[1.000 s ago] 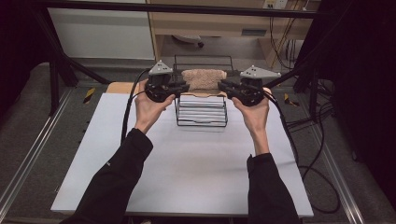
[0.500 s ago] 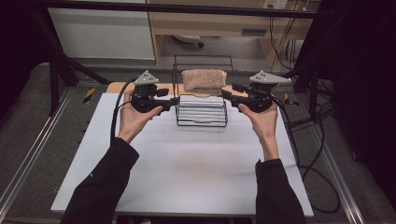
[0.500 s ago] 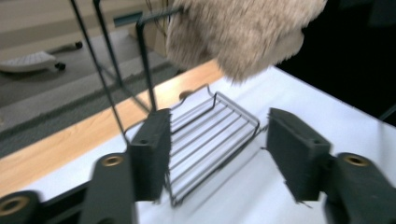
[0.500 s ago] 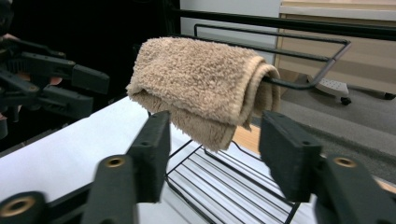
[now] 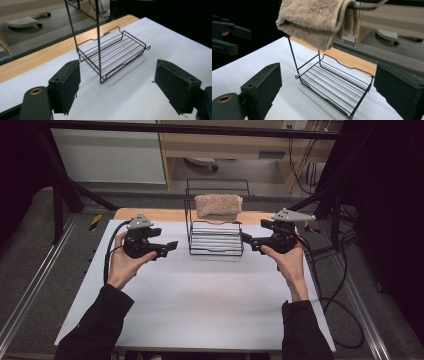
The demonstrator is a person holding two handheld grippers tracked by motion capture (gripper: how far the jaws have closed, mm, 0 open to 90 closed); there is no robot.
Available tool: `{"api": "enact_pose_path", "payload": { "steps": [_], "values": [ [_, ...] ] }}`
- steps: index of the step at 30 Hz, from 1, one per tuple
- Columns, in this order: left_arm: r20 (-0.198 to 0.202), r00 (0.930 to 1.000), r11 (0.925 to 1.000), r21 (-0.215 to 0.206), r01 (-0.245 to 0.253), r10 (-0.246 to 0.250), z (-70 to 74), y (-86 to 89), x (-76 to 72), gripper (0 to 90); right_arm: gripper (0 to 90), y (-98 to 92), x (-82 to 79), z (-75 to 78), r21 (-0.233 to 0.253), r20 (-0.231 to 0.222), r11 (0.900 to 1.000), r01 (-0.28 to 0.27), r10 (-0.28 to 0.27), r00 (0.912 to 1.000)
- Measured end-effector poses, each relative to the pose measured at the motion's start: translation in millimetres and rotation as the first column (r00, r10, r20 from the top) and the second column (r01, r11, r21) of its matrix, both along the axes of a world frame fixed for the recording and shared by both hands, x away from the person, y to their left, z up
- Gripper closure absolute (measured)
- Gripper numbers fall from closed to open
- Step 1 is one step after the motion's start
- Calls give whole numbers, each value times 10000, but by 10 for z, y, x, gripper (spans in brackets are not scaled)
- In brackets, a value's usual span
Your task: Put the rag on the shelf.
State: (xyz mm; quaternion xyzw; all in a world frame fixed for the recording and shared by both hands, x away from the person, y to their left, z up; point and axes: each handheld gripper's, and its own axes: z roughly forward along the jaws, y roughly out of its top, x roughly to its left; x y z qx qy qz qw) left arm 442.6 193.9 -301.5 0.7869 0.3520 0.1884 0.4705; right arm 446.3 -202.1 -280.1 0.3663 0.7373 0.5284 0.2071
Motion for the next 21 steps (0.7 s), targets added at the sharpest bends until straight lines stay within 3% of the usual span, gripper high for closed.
{"api": "enact_pose_path", "payload": {
  "steps": [9,21],
  "values": [
    [-150,9999,9999,-99,-29,27,-207,175,-212,183,21,-84,-104,-297,98,-446,9999,-71,75,9990],
    [-590,9983,10000,29,-30,32,-621,330,-417,166,6,-178,-273,-646,-66,-831,9997,-228,222,9963]
  ]
}}
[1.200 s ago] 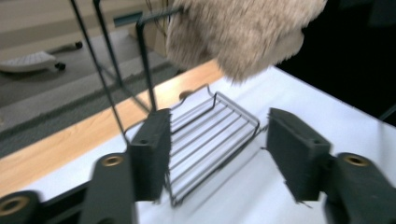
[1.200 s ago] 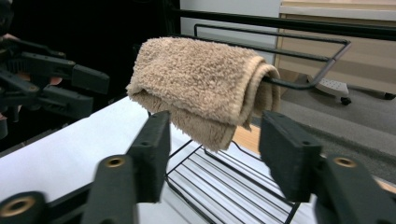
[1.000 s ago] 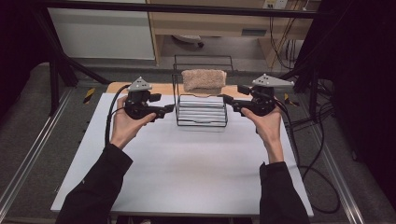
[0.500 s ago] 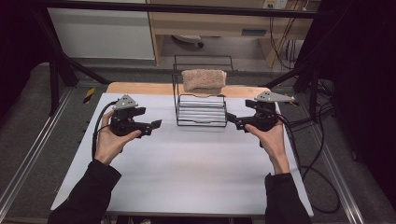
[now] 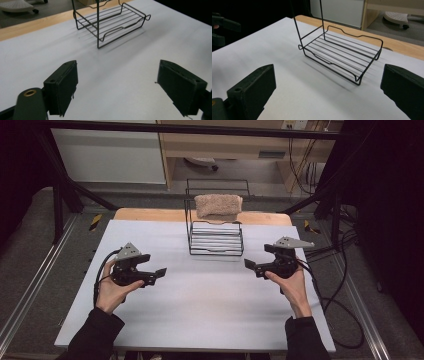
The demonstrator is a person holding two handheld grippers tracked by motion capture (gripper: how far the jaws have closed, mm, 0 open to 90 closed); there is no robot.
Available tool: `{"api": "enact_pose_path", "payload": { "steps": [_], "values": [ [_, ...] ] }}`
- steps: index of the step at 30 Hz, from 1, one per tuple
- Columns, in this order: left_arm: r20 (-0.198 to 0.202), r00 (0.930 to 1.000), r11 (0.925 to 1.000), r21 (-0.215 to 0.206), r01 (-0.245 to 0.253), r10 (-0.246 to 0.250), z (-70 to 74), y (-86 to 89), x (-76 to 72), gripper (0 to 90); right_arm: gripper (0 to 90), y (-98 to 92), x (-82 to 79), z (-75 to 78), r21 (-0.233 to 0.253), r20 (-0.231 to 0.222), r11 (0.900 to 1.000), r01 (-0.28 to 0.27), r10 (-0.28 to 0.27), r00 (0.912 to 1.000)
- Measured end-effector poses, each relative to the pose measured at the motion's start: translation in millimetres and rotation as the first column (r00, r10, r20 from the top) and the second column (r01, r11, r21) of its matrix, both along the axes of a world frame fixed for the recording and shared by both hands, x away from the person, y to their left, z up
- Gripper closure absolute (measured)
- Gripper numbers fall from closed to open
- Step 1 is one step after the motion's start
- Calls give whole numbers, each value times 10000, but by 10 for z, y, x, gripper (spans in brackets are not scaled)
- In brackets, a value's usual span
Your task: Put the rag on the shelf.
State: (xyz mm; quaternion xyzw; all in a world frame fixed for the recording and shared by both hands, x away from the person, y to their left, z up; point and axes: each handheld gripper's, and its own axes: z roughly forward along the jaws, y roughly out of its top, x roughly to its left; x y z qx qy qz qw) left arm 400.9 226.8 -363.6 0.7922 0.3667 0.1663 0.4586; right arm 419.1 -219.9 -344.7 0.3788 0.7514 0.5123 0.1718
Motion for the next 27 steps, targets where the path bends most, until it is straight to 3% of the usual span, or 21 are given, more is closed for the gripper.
{"api": "enact_pose_path", "payload": {
  "steps": [6,20,27],
  "values": [
    [-194,9998,9999,97,59,-57,-165,86,-86,126,5,-40,-103,-175,-154,-115,9998,-139,137,9998],
    [-492,9987,9995,304,-81,96,-461,251,-265,81,5,-158,-308,-697,-547,-1098,9980,-320,259,9936],
    [-724,9967,9982,489,-335,370,-573,375,-327,80,5,-297,-415,-864,-622,-1515,9976,-306,209,9882]
  ]
}}
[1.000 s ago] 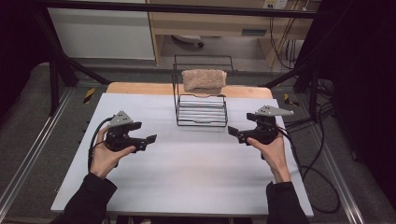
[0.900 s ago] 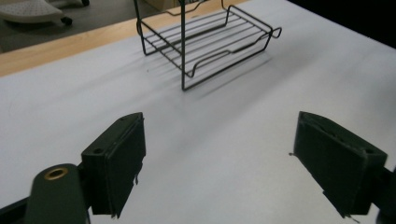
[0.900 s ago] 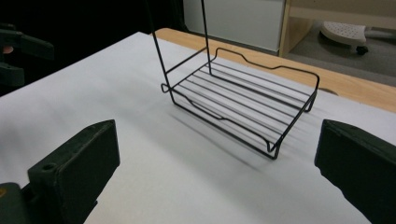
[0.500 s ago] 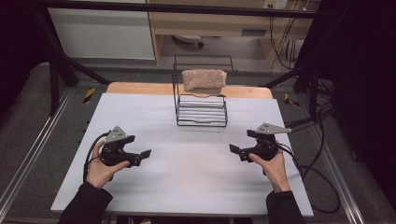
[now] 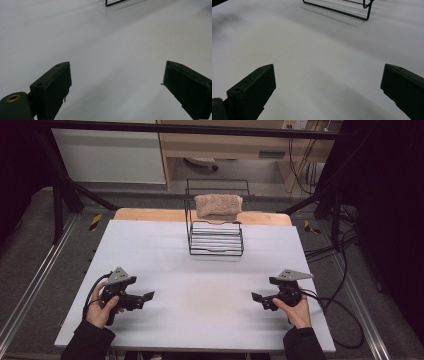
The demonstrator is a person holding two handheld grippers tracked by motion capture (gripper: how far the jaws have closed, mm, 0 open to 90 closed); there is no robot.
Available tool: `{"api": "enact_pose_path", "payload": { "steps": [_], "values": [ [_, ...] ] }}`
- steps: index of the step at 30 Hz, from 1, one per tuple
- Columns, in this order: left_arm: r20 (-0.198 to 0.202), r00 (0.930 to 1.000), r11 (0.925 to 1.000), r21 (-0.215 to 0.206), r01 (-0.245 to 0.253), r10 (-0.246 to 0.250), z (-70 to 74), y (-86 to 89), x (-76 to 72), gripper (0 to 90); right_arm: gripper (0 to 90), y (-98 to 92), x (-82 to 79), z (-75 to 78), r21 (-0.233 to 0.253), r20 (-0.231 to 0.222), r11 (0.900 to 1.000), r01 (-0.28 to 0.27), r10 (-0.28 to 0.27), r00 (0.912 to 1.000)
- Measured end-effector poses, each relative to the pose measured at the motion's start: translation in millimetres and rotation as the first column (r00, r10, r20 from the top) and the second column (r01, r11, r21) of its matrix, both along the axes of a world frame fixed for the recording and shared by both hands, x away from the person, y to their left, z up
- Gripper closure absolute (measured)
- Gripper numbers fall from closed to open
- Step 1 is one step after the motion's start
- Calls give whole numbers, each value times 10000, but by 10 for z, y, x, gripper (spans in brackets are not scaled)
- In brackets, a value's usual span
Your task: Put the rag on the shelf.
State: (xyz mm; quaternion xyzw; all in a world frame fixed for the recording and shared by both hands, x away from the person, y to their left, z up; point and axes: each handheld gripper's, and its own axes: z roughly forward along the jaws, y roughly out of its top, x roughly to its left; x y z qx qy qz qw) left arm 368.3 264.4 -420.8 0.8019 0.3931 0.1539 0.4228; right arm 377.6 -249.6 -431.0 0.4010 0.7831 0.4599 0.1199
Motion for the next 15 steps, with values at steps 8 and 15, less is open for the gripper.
{"api": "enact_pose_path", "payload": {
  "steps": [8,15],
  "values": [
    [-104,9999,9997,231,-5,7,-125,71,-48,80,6,-137,-132,-138,-162,-378,9999,-4,-2,9993],
    [-132,9999,9995,288,114,-110,-166,81,-75,80,5,-153,-141,-153,-184,-413,9998,-79,71,9991]
  ]
}}
